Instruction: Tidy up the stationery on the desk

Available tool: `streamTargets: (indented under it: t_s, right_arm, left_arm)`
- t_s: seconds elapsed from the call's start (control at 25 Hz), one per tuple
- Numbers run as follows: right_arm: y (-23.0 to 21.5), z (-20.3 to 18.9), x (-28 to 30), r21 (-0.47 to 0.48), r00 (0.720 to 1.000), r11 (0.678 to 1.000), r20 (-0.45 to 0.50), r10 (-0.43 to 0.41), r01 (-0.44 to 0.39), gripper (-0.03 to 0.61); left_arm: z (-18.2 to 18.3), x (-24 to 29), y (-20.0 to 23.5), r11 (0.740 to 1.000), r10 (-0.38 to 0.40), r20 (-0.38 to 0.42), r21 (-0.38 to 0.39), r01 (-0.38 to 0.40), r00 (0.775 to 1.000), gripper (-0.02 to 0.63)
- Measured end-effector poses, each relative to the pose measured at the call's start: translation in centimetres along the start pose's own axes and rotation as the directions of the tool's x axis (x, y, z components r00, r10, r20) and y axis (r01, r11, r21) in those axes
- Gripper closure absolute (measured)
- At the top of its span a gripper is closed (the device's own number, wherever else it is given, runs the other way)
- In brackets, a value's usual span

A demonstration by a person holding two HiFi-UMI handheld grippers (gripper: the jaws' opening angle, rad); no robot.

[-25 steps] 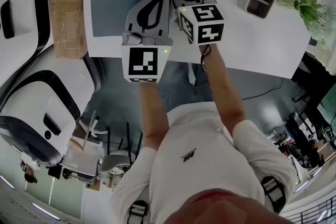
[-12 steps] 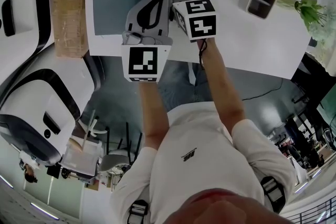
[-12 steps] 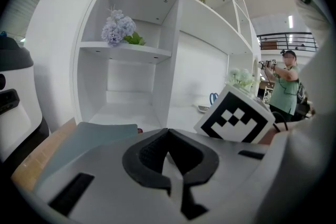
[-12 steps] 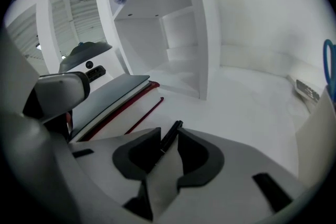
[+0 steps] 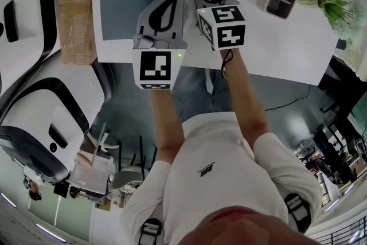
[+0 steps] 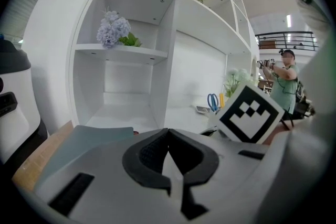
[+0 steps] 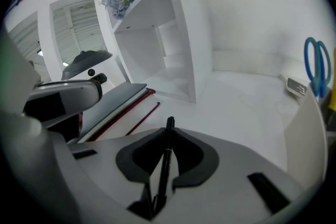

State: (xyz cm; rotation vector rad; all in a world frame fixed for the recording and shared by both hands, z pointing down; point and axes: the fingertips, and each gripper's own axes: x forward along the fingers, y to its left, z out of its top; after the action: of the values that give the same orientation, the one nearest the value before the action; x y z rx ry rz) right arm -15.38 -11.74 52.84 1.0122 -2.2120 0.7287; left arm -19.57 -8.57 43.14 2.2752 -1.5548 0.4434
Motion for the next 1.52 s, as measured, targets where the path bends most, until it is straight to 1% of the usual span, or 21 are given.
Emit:
streamTargets:
  t_s: [0.24,0.4,0.56,0.88,1.16,1.52]
  right_arm:
    - [-0.8,2.3,-3.4,0.008,0.987,1.000,0.160,0.013,-0.015,0.545]
    - [-1.9,3.5,-6.0,0.012,0.973,1.000,0.231,0.000,-0.003,0.545]
    - [-3.6,4.4,-8.6,0.034,0.955,0.999,0.296,-0.030,0.021,0.545]
    - [-7.9,5.2,-13.9,0.099,0.900,0.993,0.425,-0.096,0.059,0.545]
    - [-12.5,4.4,-16.7,0.195,0.869,0.976,0.460,-0.180,0.098,0.545]
    - [-16.9,4.5,-19.4,0.293,0.789,0.952,0.562,-0.248,0.090,0.545]
  left_arm:
    - [0.7,0.9,-1.7,0.999,-0.032,0.002,0.015,0.032,0.999,0.614]
    - [1.3,1.5,-3.2,0.998,-0.058,0.005,0.026,0.057,0.998,0.614]
    - [1.9,2.4,-4.9,0.995,-0.091,0.008,0.048,0.090,0.996,0.614]
    - [2.9,4.3,-9.0,0.984,-0.162,0.006,0.076,0.161,0.987,0.614]
    - [3.5,6.2,-12.3,0.970,-0.223,-0.004,0.098,0.222,0.975,0.614]
    - [3.6,8.2,-15.0,0.956,-0.268,-0.026,0.116,0.269,0.963,0.614]
